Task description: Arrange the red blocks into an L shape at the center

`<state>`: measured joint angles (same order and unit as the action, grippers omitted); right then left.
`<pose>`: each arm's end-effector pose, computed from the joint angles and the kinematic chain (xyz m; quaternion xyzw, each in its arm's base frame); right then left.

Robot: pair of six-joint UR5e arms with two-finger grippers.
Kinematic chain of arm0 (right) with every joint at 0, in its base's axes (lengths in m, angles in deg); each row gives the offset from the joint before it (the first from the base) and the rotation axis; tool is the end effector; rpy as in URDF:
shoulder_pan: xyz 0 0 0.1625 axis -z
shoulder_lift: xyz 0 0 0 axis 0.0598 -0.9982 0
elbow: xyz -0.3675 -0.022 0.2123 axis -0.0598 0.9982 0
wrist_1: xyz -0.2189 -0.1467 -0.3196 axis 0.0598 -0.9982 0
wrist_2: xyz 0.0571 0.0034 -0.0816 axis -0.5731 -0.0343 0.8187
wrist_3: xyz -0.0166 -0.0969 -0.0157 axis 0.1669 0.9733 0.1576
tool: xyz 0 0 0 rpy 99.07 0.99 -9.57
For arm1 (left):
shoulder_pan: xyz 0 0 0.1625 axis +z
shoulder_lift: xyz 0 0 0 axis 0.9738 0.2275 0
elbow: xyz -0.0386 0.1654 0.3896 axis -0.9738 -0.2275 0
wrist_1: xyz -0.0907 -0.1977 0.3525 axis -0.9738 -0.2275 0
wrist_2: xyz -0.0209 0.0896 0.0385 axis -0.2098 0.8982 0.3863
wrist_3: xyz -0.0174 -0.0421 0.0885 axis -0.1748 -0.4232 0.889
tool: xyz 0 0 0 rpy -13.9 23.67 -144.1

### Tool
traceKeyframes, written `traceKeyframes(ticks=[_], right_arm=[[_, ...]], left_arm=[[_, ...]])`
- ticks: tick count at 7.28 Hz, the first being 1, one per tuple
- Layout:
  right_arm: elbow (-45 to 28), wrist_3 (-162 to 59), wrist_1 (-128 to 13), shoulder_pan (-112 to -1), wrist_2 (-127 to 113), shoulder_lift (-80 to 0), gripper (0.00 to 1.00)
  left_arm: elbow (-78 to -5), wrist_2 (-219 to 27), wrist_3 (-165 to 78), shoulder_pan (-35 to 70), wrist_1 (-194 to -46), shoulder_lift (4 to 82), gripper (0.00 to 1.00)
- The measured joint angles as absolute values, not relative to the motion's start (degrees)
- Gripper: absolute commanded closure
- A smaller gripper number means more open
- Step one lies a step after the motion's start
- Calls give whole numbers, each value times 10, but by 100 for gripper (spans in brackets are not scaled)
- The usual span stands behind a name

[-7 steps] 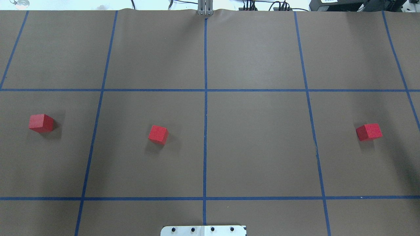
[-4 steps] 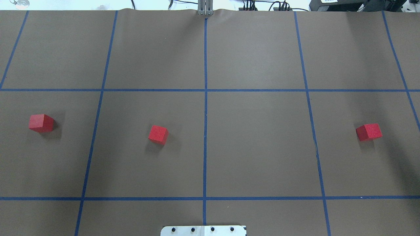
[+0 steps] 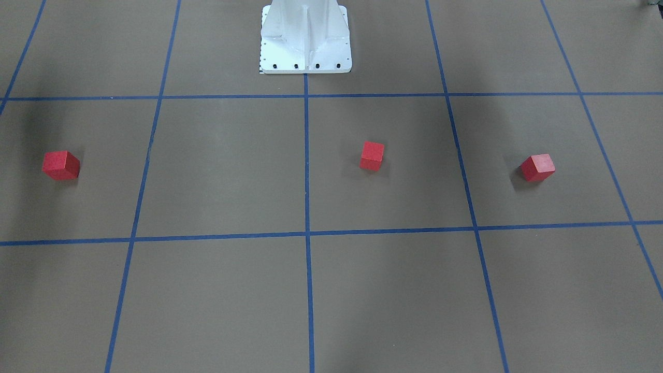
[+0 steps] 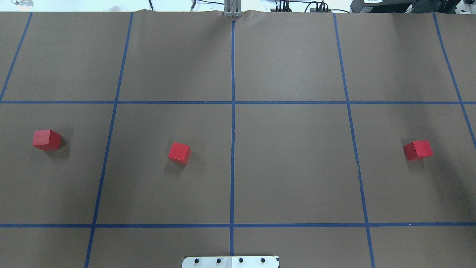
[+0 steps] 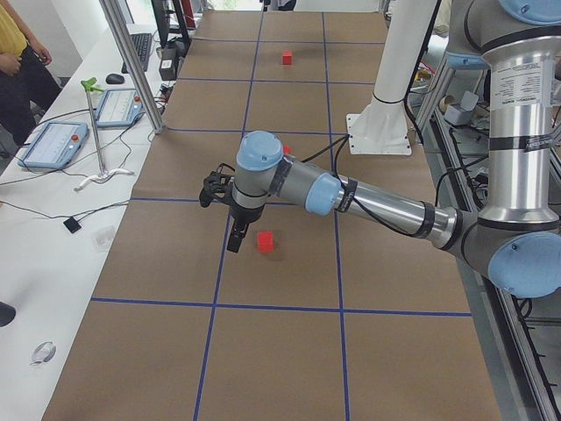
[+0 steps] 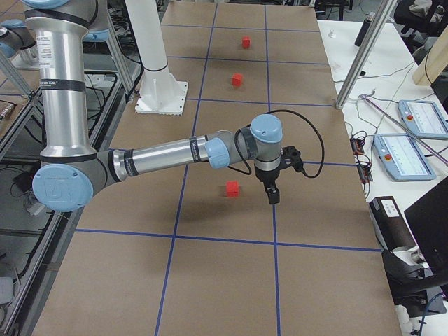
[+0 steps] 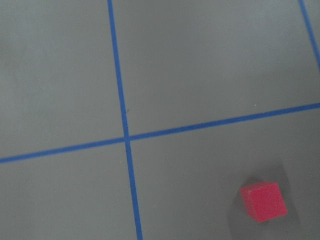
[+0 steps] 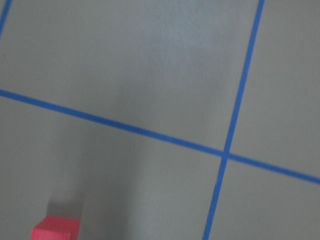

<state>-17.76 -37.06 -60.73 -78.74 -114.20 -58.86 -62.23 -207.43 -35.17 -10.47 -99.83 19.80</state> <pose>-0.0012 -0.5163 0.5267 0.1593 -0.3511 -0.1152 0.9155 -0.0436 -0.4687 0.4901 0.1694 0.3717 0.0485 0.9115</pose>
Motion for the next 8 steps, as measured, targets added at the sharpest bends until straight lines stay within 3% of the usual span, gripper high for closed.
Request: traceKeyframes(ticks=[4, 8], right_arm=[[-184, -436, -576, -777, -1153, -585, 0], [-185, -566, -505, -735, -1165, -585, 0]], left_arm=[[-617, -2077, -382, -87, -1112, 212, 0], [-617, -2051, -610, 94, -1190, 295, 0]])
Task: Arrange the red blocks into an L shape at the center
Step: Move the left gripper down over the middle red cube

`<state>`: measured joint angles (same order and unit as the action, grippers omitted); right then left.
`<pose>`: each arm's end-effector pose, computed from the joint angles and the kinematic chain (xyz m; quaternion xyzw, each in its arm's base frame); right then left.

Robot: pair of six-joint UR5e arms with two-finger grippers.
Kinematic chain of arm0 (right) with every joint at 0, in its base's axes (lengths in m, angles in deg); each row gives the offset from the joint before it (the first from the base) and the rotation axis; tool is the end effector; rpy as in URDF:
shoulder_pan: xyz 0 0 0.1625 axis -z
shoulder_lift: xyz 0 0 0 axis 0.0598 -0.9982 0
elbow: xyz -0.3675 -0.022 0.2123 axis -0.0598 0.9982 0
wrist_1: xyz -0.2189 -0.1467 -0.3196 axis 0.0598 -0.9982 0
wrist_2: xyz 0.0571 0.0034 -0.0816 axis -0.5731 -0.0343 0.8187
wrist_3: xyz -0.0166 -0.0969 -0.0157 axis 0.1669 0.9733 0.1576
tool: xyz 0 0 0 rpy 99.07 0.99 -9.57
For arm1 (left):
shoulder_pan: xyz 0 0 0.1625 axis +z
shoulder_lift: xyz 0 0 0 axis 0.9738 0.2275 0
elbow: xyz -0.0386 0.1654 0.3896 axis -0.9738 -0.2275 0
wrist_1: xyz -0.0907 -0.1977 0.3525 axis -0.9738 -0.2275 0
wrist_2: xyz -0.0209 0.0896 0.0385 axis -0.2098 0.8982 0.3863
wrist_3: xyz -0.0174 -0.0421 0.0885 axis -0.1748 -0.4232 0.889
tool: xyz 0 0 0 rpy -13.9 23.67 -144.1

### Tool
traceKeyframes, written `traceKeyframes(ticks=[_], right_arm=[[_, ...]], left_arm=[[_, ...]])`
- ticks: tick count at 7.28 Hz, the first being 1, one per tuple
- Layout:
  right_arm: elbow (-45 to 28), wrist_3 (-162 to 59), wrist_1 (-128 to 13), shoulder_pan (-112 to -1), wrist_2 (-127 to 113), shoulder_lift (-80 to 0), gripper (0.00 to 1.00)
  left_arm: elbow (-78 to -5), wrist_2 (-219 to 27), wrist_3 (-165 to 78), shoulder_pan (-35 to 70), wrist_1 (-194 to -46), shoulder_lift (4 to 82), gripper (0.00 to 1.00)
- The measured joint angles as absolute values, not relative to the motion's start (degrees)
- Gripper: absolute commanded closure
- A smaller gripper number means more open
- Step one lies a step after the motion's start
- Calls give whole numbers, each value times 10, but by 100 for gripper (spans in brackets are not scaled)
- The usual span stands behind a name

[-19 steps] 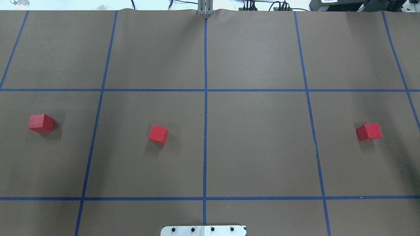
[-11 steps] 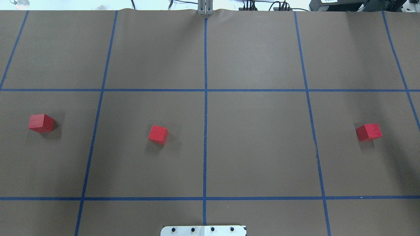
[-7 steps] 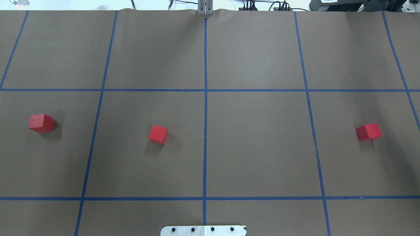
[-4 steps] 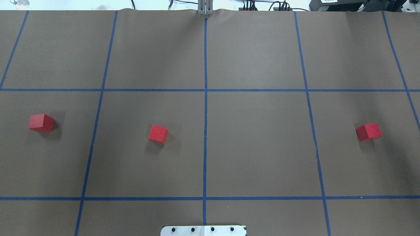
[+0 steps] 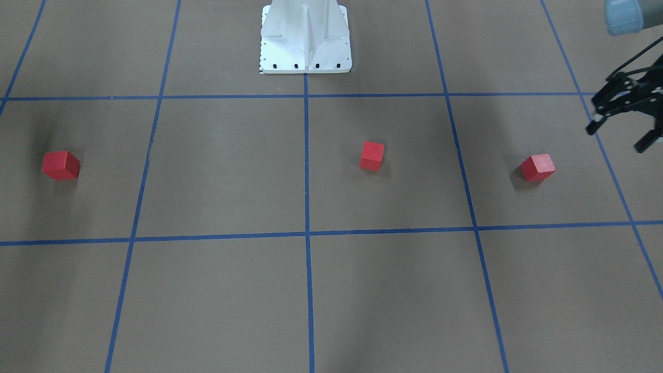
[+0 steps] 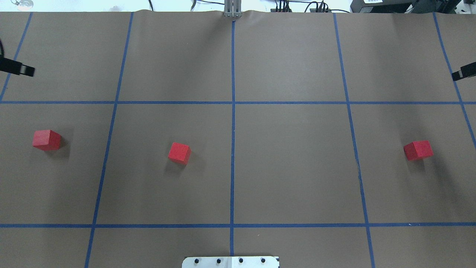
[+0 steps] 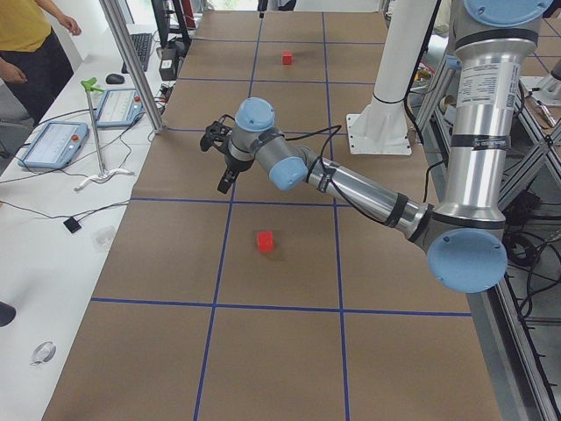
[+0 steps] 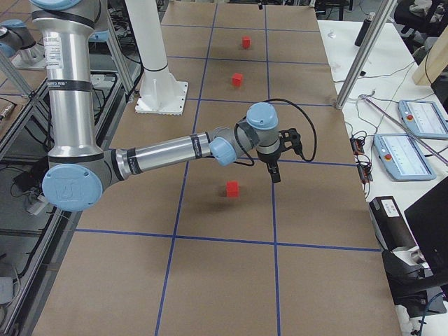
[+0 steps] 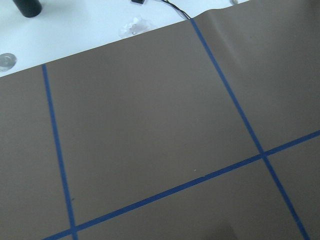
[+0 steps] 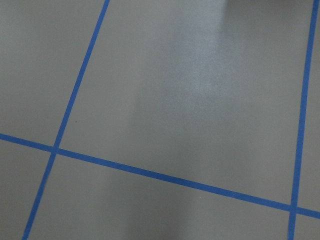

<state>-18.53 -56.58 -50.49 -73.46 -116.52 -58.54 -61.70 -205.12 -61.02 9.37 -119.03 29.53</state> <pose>-0.0523 -0.5160 0.4927 0.1611 -0.4125 -0.0414 0.8956 0.1334 -0.5005 0.3717 0.2289 0.4679 0.0832 0.8496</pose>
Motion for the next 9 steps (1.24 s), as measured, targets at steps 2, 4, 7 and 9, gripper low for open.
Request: traceKeyframes(ticks=[2, 4, 7, 9], right_arm=[[-185, -574, -499, -731, -1165, -589, 0], [-185, -575, -498, -730, -1165, -591, 0], [-182, -574, -498, -729, -1164, -596, 0], [-182, -574, -498, -728, -1164, -599, 0]], left_arm=[[-612, -2006, -711, 208, -1191, 363, 0], [-600, -1932, -762, 312, -1185, 403, 0], [-563, -1896, -799, 380, -1103, 462, 0], [-555, -1870, -819, 421, -1087, 470, 0]])
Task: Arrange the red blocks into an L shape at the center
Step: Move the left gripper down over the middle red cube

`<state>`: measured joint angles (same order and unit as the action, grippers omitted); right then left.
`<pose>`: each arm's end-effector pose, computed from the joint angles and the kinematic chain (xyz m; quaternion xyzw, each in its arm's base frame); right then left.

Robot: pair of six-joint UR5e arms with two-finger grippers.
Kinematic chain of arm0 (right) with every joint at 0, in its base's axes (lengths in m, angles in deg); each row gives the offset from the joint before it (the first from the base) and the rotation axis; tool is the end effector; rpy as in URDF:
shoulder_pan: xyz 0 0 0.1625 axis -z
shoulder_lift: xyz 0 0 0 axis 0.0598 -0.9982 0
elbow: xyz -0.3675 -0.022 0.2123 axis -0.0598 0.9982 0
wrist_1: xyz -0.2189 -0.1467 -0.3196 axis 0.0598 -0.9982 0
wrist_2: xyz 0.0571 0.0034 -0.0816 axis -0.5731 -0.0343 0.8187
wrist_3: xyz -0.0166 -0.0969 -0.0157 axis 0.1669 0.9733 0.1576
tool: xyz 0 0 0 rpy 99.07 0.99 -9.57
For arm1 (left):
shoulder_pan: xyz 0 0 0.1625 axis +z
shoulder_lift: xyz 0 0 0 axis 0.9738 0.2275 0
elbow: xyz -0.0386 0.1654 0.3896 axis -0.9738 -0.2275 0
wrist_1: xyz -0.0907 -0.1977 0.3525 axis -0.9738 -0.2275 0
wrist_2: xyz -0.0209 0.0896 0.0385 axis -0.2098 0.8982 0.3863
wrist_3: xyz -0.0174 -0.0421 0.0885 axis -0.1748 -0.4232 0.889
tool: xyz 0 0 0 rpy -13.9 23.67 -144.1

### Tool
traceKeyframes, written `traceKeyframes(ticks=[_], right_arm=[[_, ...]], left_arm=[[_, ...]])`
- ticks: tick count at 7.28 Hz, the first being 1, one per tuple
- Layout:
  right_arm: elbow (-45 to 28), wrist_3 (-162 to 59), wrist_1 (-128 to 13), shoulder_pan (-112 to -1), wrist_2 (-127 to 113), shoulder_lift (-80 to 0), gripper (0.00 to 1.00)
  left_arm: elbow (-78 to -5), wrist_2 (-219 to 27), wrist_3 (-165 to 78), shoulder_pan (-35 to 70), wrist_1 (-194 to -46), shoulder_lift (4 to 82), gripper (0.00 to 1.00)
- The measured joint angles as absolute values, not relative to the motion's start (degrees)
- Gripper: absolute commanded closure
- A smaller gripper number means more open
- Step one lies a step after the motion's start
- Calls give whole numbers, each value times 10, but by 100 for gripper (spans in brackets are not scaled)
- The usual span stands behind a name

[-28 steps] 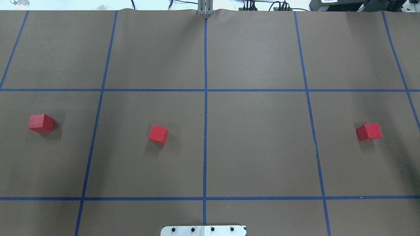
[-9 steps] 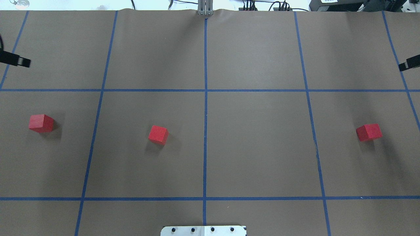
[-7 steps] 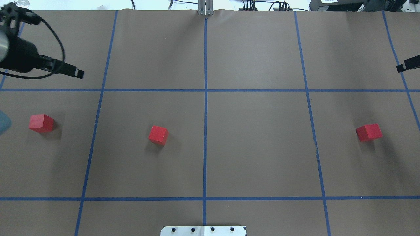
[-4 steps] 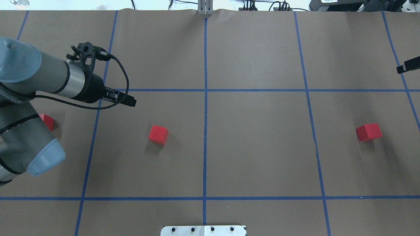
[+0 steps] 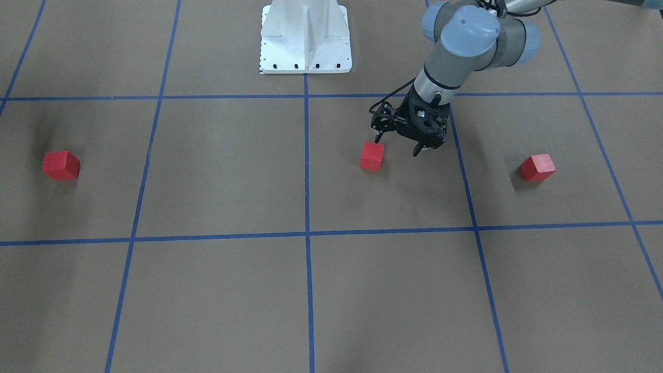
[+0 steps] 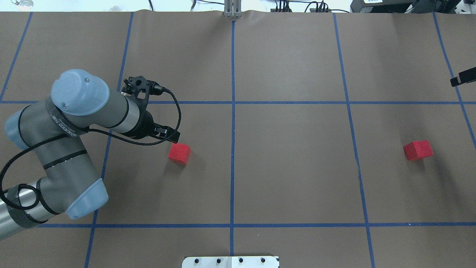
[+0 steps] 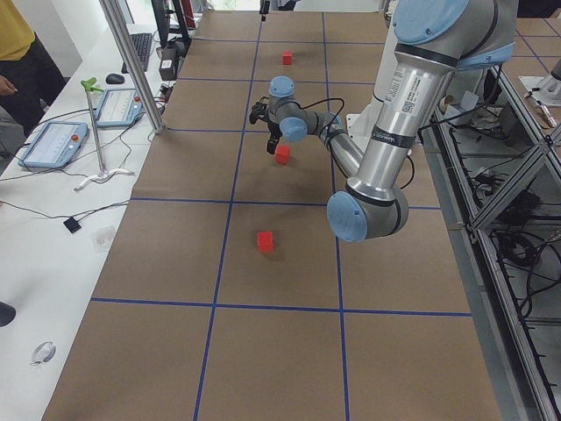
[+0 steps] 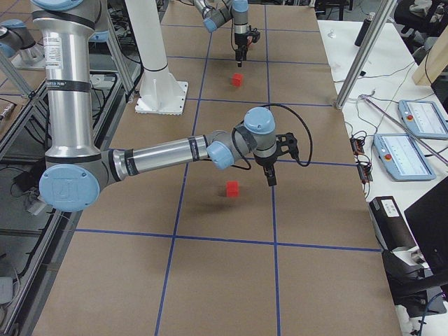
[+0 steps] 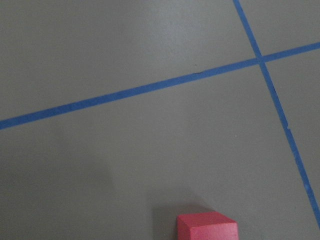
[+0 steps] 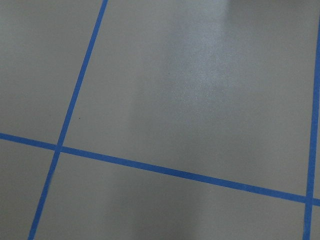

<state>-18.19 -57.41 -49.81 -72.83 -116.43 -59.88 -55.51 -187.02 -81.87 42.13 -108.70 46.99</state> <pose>-0.0561 -0.5084 0.5062 0.1484 -0.4124 -0.0364 0.8981 0.4464 -0.4251 0.2819 0.1195 0.4622 0.1052 0.8724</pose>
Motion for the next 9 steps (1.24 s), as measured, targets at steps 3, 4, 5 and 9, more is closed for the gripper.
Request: traceKeyframes(ticks=[3, 4, 5, 9], right_arm=[[-181, -574, -498, -728, -1165, -604, 0], [-181, -574, -498, -728, -1165, -605, 0], [-181, -574, -498, -728, -1165, -605, 0], [-181, -575, -498, -727, -1165, -605, 0]], left_arm=[[-548, -1849, -833, 448, -1050, 479, 0], [-541, -1848, -840, 450, -1043, 487, 1], [-525, -1848, -850, 451, -1041, 504, 1], [-469, -1847, -869, 463, -1041, 543, 5]])
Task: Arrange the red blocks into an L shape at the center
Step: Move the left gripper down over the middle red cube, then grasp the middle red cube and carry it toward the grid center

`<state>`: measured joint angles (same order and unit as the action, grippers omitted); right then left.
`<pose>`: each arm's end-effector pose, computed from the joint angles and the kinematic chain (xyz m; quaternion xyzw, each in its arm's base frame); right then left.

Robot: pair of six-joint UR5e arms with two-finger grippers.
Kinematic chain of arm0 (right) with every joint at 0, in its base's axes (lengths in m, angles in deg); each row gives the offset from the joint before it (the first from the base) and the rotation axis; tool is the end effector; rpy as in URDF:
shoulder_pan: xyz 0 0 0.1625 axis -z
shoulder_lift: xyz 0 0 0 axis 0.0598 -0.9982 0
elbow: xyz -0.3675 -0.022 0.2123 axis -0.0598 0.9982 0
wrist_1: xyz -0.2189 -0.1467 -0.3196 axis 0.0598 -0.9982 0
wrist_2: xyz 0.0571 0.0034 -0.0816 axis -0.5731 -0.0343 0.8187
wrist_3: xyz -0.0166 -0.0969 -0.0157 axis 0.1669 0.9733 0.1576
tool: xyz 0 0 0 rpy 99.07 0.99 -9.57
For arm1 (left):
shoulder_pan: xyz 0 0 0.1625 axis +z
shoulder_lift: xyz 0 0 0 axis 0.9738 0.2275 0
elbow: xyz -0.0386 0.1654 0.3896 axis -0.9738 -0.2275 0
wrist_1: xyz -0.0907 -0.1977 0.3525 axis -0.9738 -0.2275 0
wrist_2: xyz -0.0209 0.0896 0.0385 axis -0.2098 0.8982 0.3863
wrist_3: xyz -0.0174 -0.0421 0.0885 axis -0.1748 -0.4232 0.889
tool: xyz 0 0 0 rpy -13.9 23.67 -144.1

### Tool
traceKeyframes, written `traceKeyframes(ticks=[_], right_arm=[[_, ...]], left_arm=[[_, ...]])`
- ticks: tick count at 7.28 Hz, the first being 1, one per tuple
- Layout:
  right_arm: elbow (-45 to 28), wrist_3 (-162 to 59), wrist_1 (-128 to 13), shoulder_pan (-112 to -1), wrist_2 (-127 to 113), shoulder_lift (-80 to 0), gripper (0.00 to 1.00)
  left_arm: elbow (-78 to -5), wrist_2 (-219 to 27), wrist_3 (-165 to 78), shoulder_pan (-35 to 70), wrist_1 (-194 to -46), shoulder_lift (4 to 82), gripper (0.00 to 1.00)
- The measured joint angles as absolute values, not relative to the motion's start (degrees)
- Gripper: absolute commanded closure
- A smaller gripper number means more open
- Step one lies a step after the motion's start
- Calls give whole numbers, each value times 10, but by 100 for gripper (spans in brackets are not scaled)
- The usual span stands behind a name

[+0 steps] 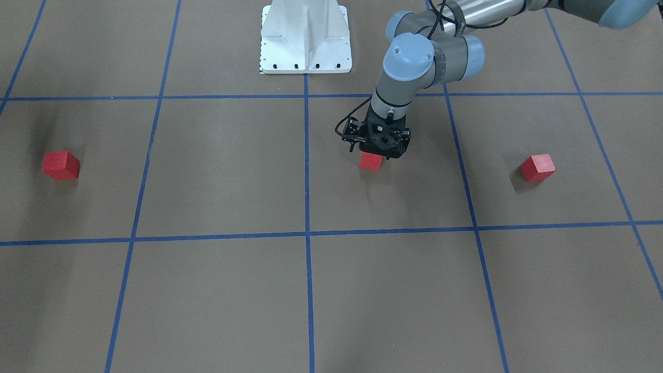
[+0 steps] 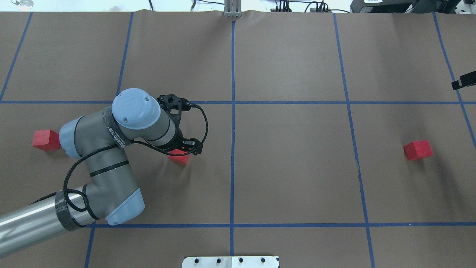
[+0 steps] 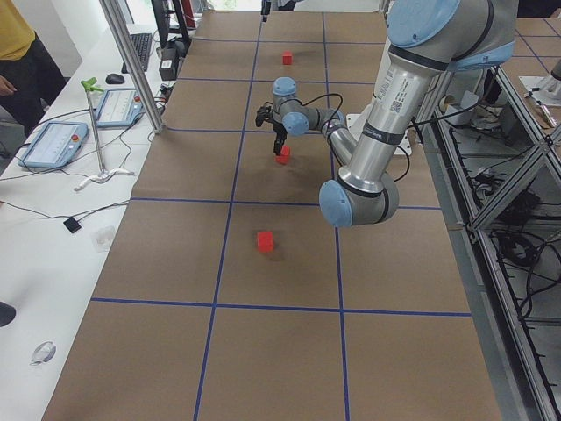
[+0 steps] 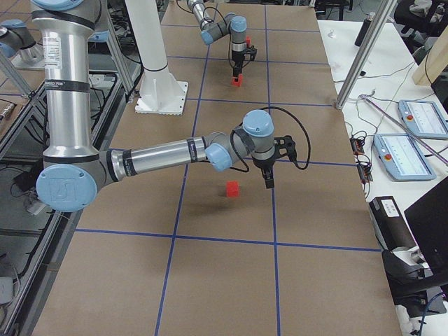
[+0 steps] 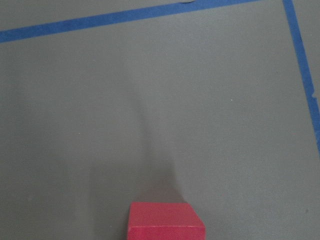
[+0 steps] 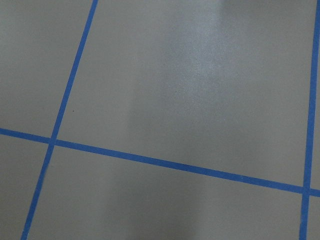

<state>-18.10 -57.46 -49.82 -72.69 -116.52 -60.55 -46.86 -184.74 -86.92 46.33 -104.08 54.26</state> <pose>-0.0565 -0.5043 0.5129 0.1415 -0.4120 -0.0349 0.8994 0.5235 -0.4234 0.2799 0.0701 0.4250 0.0819 0.8988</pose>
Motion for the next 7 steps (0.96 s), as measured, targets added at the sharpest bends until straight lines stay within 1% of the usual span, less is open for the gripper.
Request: traceKeyframes(ticks=[1, 3, 4, 5, 6, 7], right_arm=[[-181, -575, -499, -726, -1165, -606, 0], [-179, -574, -499, -725, -1165, -606, 0], [-178, -574, -498, -724, -1165, -606, 0], [-177, -573, -498, -724, -1164, -606, 0], [-176, -573, -498, -724, -1164, -606, 0], [-176, -572, -498, -724, -1164, -606, 0]], left_arm=[[-463, -1847, -869, 465, -1041, 541, 6], [-456, -1847, -868, 467, -1042, 540, 14], [-455, -1847, -868, 469, -1042, 541, 22], [-454, -1848, -868, 474, -1043, 541, 52], [-452, -1848, -868, 477, -1043, 541, 73], [-453, -1848, -869, 478, -1043, 542, 84]])
